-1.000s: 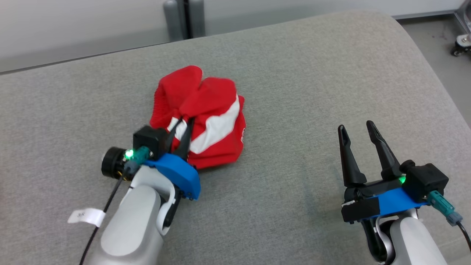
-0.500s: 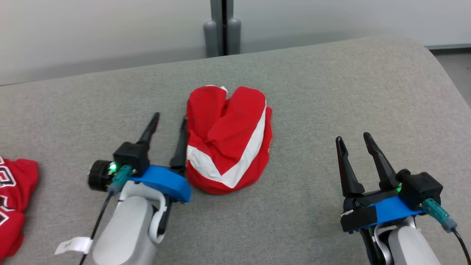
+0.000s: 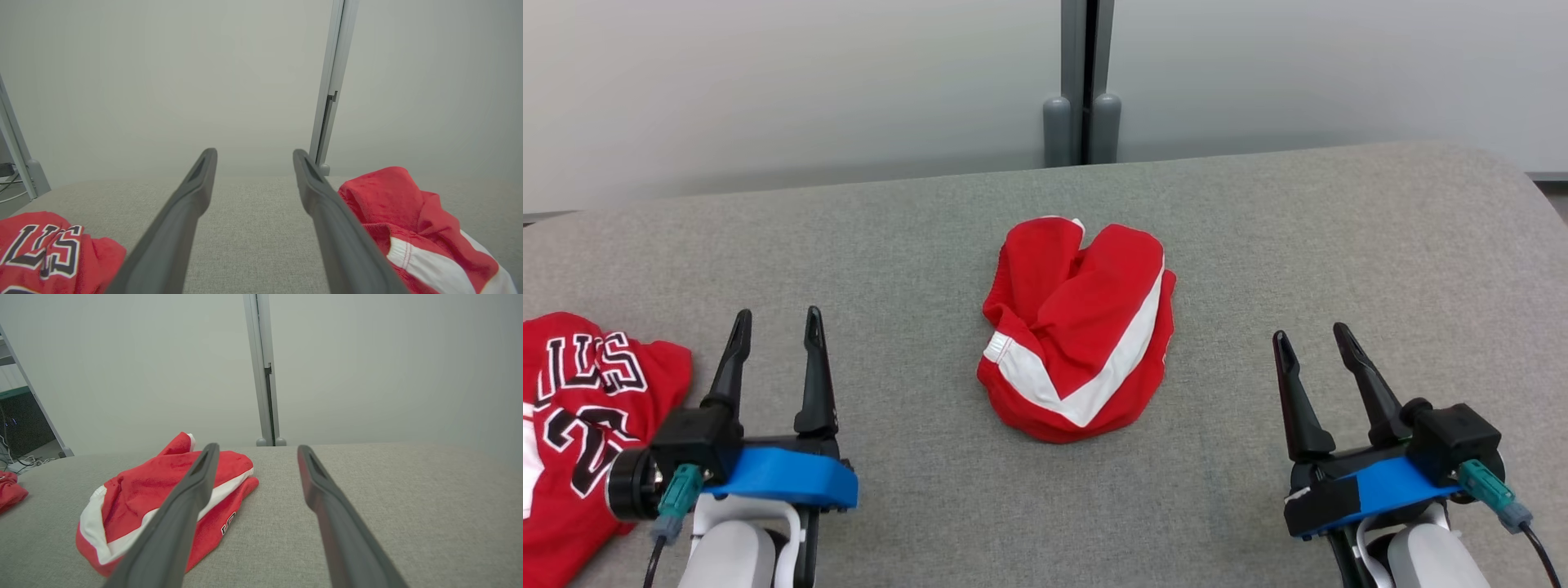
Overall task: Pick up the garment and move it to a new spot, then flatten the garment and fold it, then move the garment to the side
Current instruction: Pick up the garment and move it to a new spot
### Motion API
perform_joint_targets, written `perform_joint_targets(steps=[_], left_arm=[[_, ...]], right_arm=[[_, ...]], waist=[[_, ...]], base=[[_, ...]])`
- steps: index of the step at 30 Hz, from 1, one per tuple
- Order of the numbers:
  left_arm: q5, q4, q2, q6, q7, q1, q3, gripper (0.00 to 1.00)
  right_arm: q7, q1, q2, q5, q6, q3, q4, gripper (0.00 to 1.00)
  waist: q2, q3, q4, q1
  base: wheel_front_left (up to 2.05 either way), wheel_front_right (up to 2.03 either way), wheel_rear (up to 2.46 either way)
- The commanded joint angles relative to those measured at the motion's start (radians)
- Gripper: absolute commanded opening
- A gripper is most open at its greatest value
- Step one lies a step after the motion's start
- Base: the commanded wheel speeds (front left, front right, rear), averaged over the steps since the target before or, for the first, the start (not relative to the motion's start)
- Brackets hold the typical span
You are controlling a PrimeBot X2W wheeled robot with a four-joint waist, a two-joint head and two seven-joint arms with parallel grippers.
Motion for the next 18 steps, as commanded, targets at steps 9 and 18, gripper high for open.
perform_joint_targets(steps=[9, 18], left_arm=[[0.024, -0.053, -0.012, 0.014, -0.005, 0.129, 0.062, 1.00], [0.039, -0.051, -0.025, 0.007, -0.005, 0.180, 0.091, 1.00]], right_arm=[[-0.004, 0.048, -0.004, -0.019, 0.000, -0.021, 0.024, 1.00], [0.004, 0.076, -0.004, -0.042, 0.000, -0.050, 0.043, 1.00]], waist=[[0.0000, -0.051, 0.028, 0.0001], [0.0000, -0.078, 0.023, 0.0001]], base=[[0.00, 0.00, 0.00], [0.00, 0.00, 0.00]])
